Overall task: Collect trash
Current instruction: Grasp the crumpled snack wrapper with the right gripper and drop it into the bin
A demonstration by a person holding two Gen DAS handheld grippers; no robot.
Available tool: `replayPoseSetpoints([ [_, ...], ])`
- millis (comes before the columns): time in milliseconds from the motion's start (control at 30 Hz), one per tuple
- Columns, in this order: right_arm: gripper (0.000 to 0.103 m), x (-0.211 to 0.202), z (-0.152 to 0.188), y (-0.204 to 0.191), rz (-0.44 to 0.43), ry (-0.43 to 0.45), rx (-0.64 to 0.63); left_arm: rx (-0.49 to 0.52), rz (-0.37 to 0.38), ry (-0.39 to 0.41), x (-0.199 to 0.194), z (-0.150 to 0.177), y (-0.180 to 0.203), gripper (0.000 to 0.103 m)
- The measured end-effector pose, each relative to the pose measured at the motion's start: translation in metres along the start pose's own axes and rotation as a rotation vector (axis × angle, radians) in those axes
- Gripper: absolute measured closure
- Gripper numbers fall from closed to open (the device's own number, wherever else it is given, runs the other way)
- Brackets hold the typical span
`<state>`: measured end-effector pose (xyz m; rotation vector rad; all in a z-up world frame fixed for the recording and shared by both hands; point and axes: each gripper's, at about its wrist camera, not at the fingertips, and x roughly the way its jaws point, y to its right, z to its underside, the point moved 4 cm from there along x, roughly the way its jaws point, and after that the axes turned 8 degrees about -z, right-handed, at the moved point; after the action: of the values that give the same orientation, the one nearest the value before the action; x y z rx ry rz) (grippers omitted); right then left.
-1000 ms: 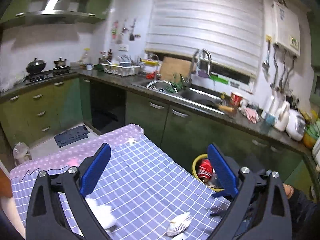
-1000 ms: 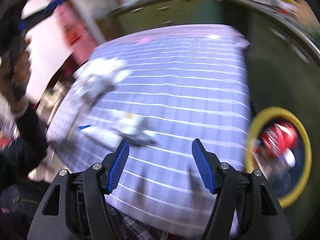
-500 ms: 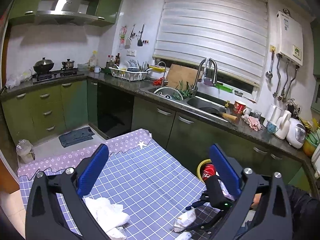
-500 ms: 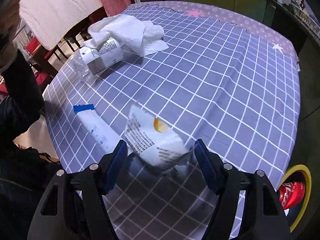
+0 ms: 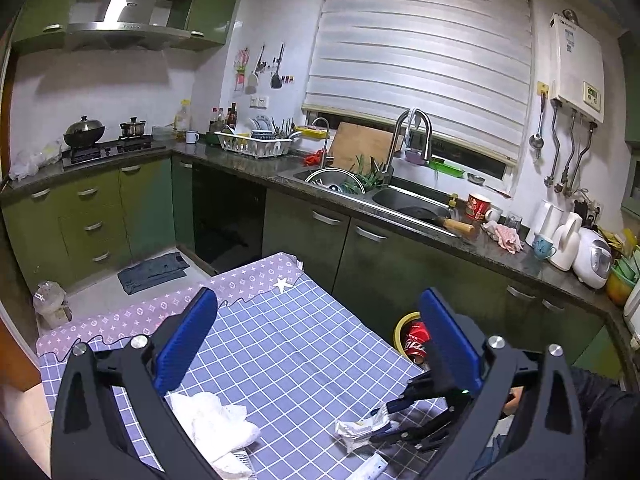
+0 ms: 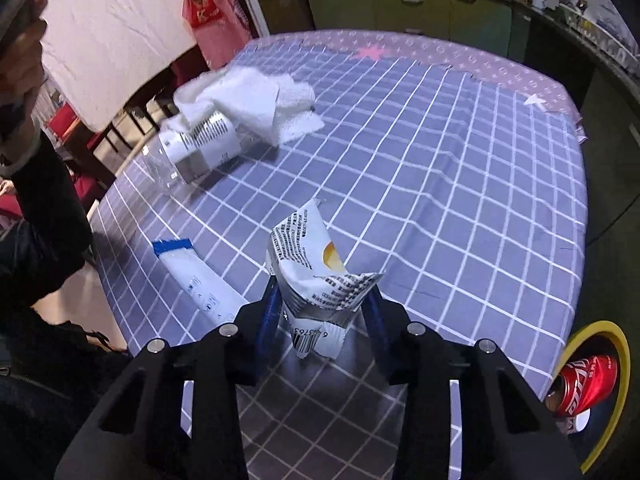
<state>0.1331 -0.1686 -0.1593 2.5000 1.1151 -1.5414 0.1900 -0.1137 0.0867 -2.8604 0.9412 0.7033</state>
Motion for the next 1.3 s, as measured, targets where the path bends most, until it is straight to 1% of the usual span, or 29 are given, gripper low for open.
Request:
replayPoseSetpoints([
  [133, 0.063, -0.036, 0.004, 0.003, 0.027, 0.090, 0.034, 0.007, -0.006, 0.002, 0.000, 0.002, 0.001, 0.007],
  [300, 0.063, -0.092, 0.023, 0.024, 0.119, 0.194, 0.125, 0.019, -0.004, -0.010, 0.003, 0.005, 0.007, 0.007],
  [433, 0.063, -0.141, 0.053, 0.055, 0.234, 0.258, 0.239, 0.031, 0.000, -0.020, 0.005, 0.009, 0.012, 0.007],
  [567, 0.063, -0.175, 0.093, 0.098, 0.353, 0.273, 0.388, 0.051, 0.007, -0.035, 0.010, 0.012, 0.019, 0.007],
  [667, 0.063, -0.183, 0.116, 0.132, 0.413, 0.259, 0.490, 0.062, 0.011, -0.045, 0.013, 0.015, 0.022, 0.007],
  [767, 0.063, -0.182, 0.135, 0.164, 0.439, 0.246, 0.580, 0.069, 0.013, -0.052, 0.015, 0.016, 0.023, 0.007],
  [867, 0.062, -0.171, 0.146, 0.187, 0.447, 0.225, 0.635, 0.068, 0.011, -0.053, 0.016, 0.015, 0.023, 0.007],
  [900, 0.061, -0.170, 0.148, 0.192, 0.449, 0.223, 0.648, 0.066, 0.010, -0.054, 0.016, 0.015, 0.022, 0.007],
  [933, 0.054, -0.167, 0.150, 0.198, 0.449, 0.222, 0.663, 0.064, 0.009, -0.055, 0.017, 0.015, 0.022, 0.007],
  [967, 0.049, -0.166, 0.150, 0.203, 0.451, 0.222, 0.675, 0.063, 0.008, -0.056, 0.017, 0.015, 0.021, 0.007],
  [1000, 0.048, -0.167, 0.152, 0.206, 0.457, 0.225, 0.681, 0.062, 0.007, -0.057, 0.018, 0.015, 0.020, 0.007],
  [1033, 0.045, -0.168, 0.154, 0.208, 0.458, 0.232, 0.683, 0.062, 0.006, -0.057, 0.018, 0.015, 0.019, 0.007],
  [1067, 0.040, -0.169, 0.155, 0.208, 0.457, 0.238, 0.684, 0.062, 0.007, -0.058, 0.019, 0.015, 0.019, 0.007],
  [1100, 0.039, -0.171, 0.155, 0.207, 0.460, 0.246, 0.683, 0.064, 0.006, -0.061, 0.019, 0.015, 0.019, 0.007],
  [1200, 0.039, -0.175, 0.151, 0.198, 0.456, 0.264, 0.666, 0.075, 0.013, -0.076, 0.023, 0.017, 0.023, 0.007],
  [1300, 0.039, -0.177, 0.143, 0.185, 0.443, 0.281, 0.638, 0.103, 0.042, -0.109, 0.028, 0.022, 0.030, 0.007],
])
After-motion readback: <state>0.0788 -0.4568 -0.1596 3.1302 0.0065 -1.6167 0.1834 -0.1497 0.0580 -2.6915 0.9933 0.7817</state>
